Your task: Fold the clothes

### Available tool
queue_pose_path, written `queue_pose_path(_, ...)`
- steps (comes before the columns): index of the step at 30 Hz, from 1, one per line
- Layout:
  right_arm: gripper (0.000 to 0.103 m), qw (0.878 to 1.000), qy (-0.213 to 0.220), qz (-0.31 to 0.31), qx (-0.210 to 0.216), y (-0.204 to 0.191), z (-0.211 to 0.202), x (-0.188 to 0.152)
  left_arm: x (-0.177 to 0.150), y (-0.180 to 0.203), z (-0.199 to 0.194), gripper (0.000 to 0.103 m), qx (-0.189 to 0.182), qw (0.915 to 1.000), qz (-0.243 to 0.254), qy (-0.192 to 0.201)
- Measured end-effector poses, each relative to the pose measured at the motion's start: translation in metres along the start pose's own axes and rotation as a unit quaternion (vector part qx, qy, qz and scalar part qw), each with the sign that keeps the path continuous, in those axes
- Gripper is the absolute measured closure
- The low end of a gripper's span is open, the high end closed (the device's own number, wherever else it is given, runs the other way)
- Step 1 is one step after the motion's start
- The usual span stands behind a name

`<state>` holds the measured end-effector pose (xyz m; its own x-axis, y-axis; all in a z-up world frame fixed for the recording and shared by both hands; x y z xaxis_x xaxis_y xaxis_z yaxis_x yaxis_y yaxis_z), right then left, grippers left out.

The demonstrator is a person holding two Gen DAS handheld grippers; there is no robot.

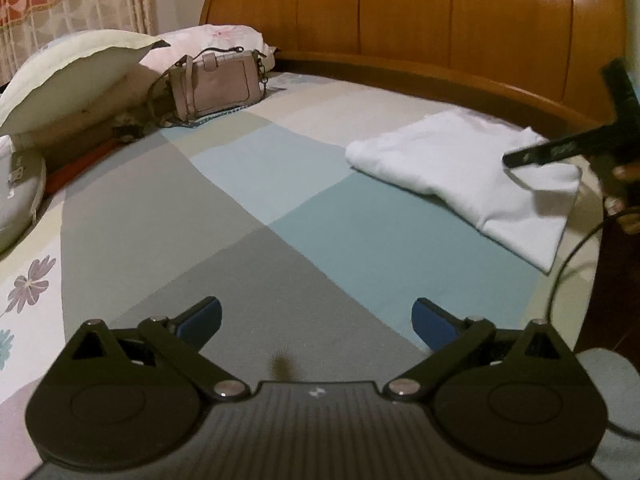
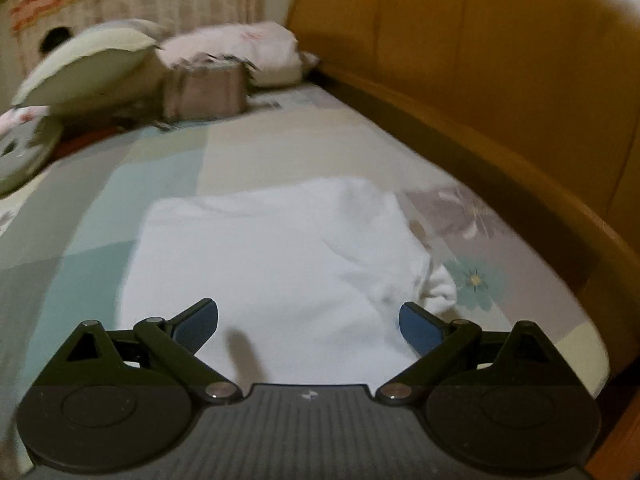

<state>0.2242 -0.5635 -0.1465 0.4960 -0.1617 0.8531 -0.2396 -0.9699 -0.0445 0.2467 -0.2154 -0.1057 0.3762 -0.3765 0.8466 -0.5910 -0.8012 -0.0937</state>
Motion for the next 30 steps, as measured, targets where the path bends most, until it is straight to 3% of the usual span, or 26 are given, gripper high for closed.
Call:
queue_pose_path(3, 0.004, 0.998, -0.016, 0.038, -0.041, 0.019, -0.001, -0.004, 0.0, -0.004, -0.003, 0.002, -0.001, 1.0, -0.006, -0.003)
queue_pose_path(5, 0.003, 0.998, -0.002, 0.055, -0.024, 0.019, -0.021, -0.004, -0.001, -0.006, -0.004, 0.002, 0.0, 0.9999, -0.014, -0.003)
queue_pose_path(9, 0.0, 1.0, 0.012, 0.019, -0.004, 0.0, -0.047, -0.013, -0.002, -0.006, -0.009, 0.002, -0.002, 0.9996, -0.03, -0.004)
queue_pose_path(15, 0.0, 0.999, -0.045, 0.019, 0.009, -0.028, -0.034, -0.047, -0.001, -0.011, -0.026, 0.002, -0.009, 0.9974, -0.071, 0.008)
queue_pose_path(20, 0.0, 0.997, -0.075, 0.015, -0.019, -0.042, -0.032, -0.06, -0.002, -0.016, -0.041, 0.002, -0.007, 0.9954, -0.095, 0.005)
queue_pose_path(27, 0.0, 0.996, -0.065, 0.059, 0.023, -0.059, -0.055, -0.057, -0.004, -0.012, -0.059, 0.002, -0.006, 0.9964, -0.083, 0.019)
queue_pose_path(30, 0.0, 0.992, -0.098, 0.072, 0.034, -0.065, -0.039, -0.066, -0.004, -0.013, -0.068, 0.002, -0.004, 0.9964, -0.082, 0.021)
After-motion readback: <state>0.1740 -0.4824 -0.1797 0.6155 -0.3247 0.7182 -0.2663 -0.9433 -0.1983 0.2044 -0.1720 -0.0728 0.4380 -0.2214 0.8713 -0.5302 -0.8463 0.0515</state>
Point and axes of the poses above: each gripper's, at about its wrist camera, not at the fingertips, and z roughly the way its jaws point, y to its right, x to its top, the point moved 3 cm from there along z, roughly the way its jaws point, and after that the axes turned 10 degrees about y, right-handed, at the moved point
